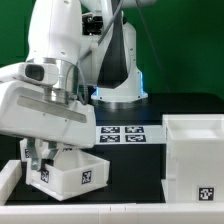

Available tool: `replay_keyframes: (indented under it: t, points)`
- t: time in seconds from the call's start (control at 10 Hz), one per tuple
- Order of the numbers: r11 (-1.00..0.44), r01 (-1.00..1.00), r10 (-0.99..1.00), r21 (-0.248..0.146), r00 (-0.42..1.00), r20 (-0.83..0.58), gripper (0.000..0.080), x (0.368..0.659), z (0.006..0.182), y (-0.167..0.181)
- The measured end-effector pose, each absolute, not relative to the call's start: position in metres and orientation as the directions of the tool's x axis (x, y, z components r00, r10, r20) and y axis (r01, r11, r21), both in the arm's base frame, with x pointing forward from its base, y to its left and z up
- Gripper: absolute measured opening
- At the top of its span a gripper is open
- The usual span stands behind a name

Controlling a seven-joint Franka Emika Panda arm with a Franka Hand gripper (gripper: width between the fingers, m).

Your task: Assemble drawer

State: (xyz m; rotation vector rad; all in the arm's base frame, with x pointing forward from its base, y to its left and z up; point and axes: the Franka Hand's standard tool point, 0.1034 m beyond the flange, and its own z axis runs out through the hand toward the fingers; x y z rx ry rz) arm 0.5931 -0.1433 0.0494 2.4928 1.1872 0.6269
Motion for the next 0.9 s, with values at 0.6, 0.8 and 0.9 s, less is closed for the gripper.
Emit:
replay_keyframes:
  t: [0.6,0.8,0.9]
  points:
    - [-0.61,0.651,0.788,0.452,0.561,0.255,0.0243,0.5938,0.05,-0.1438]
    - [-0.61,0.651,0.788,0.452,0.561,0.255,0.0378,0.5938,0.0499,-0.1438]
    - [-0.588,0.667,0.804,0.457,0.543,0.241,0.0557,0.594,0.05,-0.144]
